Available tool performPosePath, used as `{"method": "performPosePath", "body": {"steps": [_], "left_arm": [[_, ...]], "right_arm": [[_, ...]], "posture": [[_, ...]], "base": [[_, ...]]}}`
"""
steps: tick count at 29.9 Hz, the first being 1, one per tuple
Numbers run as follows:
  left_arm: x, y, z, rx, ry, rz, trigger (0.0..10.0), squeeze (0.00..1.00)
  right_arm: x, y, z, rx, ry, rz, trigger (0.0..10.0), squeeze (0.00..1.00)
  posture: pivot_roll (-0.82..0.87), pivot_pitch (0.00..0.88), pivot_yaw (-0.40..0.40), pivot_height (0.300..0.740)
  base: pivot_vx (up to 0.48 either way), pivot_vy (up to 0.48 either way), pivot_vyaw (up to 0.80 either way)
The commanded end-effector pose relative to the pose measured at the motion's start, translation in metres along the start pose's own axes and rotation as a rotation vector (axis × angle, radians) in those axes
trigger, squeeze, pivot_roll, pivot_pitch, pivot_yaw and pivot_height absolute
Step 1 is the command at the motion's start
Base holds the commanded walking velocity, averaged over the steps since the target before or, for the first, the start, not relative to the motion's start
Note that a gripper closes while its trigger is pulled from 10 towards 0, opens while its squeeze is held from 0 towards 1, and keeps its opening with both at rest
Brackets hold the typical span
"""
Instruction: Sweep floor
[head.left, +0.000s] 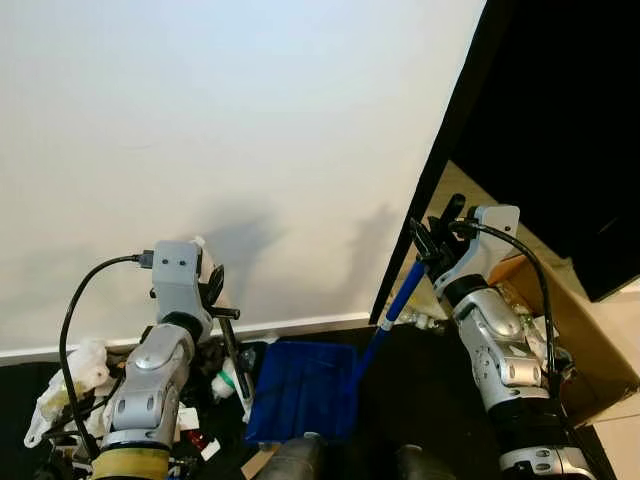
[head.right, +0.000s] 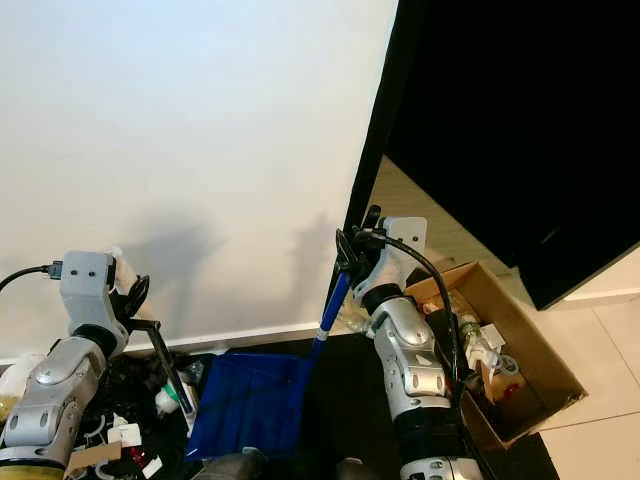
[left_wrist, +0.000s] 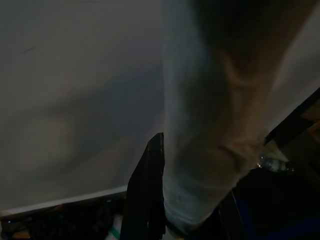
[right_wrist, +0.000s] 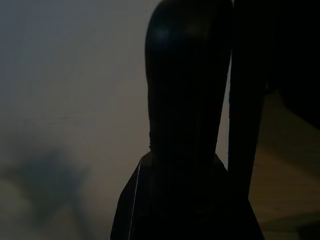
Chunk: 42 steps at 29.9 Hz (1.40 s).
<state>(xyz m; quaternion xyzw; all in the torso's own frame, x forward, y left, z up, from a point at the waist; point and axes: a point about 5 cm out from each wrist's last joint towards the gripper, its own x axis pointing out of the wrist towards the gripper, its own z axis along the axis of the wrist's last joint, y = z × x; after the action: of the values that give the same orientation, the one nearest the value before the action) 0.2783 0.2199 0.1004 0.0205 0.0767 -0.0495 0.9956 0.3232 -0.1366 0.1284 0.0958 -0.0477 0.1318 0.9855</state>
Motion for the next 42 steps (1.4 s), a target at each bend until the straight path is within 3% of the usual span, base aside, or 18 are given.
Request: {"method": "performPosePath", "body": {"steps": [1,8,26,31,36,42], "left_arm": [[-0.002,0.005,0.003,0.043,-0.014,0.013,10.0,0.0],[-0.002,0.006,0.003,0.047,-0.011,0.018,10.0,0.0],[-0.004,0.01,0.002,0.053,-0.019,0.041,10.0,0.0],[-0.006,0.012,0.007,0.077,-0.048,0.032,10.0,0.0],[-0.017,0.02,0.039,0.158,-0.165,-0.124,10.0,0.0],[-0.022,0.037,0.057,0.225,-0.189,-0.145,10.0,0.0]], "right_arm": [[-0.002,-0.003,0.0,0.022,-0.01,-0.012,10.0,0.0],[-0.002,-0.003,-0.001,0.021,-0.008,-0.013,10.0,0.0],[-0.003,-0.003,-0.001,0.019,-0.005,-0.009,10.0,0.0],[-0.003,-0.005,0.0,-0.04,-0.006,0.0,10.0,0.0],[-0.003,-0.025,0.008,-0.162,-0.019,-0.03,10.0,0.0],[-0.003,-0.033,0.006,-0.195,-0.001,-0.035,10.0,0.0]], "posture": [[0.18,0.154,0.003,0.74],[0.18,0.154,0.003,0.74],[0.18,0.16,0.002,0.74],[0.18,0.165,0.002,0.74],[0.19,0.177,0.004,0.74],[0.21,0.192,0.013,0.74]], "base": [[0.251,-0.405,0.0],[0.26,-0.385,0.0],[0.043,0.0,0.0],[0.0,0.0,0.0],[0.0,0.0,0.0],[0.0,0.0,0.0]]}}
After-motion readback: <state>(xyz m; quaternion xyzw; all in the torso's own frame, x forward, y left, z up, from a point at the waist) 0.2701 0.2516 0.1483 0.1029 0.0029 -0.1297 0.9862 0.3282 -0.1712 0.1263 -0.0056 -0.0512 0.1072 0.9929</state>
